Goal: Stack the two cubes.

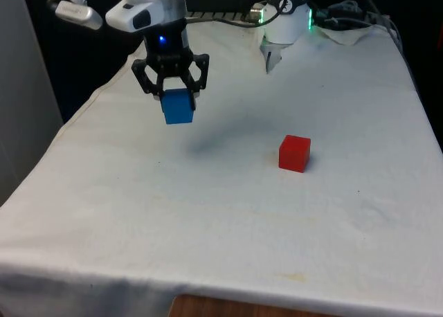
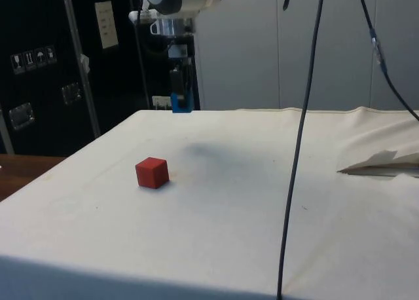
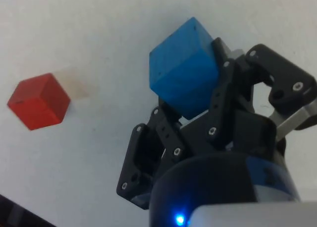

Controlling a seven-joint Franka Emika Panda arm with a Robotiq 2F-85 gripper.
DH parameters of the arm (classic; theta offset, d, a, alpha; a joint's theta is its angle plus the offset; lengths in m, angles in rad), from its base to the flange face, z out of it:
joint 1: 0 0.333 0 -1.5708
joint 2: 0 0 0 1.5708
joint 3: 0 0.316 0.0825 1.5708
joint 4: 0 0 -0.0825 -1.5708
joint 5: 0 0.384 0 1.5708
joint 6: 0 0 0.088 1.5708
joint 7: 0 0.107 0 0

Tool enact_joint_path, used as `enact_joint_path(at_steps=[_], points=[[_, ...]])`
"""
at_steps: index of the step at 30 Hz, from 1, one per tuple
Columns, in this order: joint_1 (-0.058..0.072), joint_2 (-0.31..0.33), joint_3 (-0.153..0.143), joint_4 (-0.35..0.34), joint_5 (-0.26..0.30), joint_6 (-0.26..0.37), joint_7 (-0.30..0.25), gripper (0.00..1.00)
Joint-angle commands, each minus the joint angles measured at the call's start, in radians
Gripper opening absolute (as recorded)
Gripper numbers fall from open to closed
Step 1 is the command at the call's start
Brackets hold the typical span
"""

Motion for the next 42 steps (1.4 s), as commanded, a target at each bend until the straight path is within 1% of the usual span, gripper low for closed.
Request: enact_joint_path(at_steps=[1,2,3,8,10,11,12,16,17,18,19,20,23,24,26,27,28,32,35,36,37,42], points=[[0.012,-0.009,-0.005,-0.001,-0.011,-0.009,0.018,0.0],[0.002,-0.004,0.001,0.001,0.0,-0.004,0.003,0.0],[0.018,-0.014,-0.002,0.0,-0.013,-0.01,0.03,0.0],[0.025,-0.025,0.011,0.001,-0.026,-0.012,0.065,0.0],[0.031,-0.029,0.017,0.002,-0.03,-0.012,0.084,0.0],[0.022,-0.026,0.023,0.003,-0.021,-0.007,0.071,0.0],[0.032,-0.03,0.019,0.003,-0.031,-0.012,0.089,0.0],[0.038,-0.035,0.031,0.005,-0.044,-0.013,0.121,0.0],[0.038,-0.035,0.031,0.005,-0.044,-0.013,0.121,0.0],[0.041,-0.037,0.036,0.006,-0.049,-0.013,0.133,0.0],[0.033,-0.036,0.042,0.005,-0.04,-0.007,0.121,0.0],[0.043,-0.038,0.038,0.006,-0.051,-0.013,0.139,0.0],[0.045,-0.04,0.047,0.009,-0.059,-0.014,0.159,0.0],[0.047,-0.04,0.053,0.011,-0.066,-0.014,0.174,0.0],[0.047,-0.041,0.059,0.012,-0.071,-0.014,0.185,0.0],[0.04,-0.039,0.066,0.012,-0.063,-0.007,0.176,0.0],[0.049,-0.04,0.061,0.013,-0.073,-0.014,0.192,0.0],[0.054,-0.04,0.076,0.016,-0.088,-0.015,0.225,0.0],[0.056,-0.04,0.085,0.016,-0.099,-0.016,0.245,0.0],[0.047,-0.039,0.091,0.015,-0.089,-0.008,0.23,0.0],[0.056,-0.04,0.089,0.017,-0.104,-0.016,0.252,0.0],[0.058,-0.039,0.109,0.018,-0.124,-0.014,0.292,0.0]])
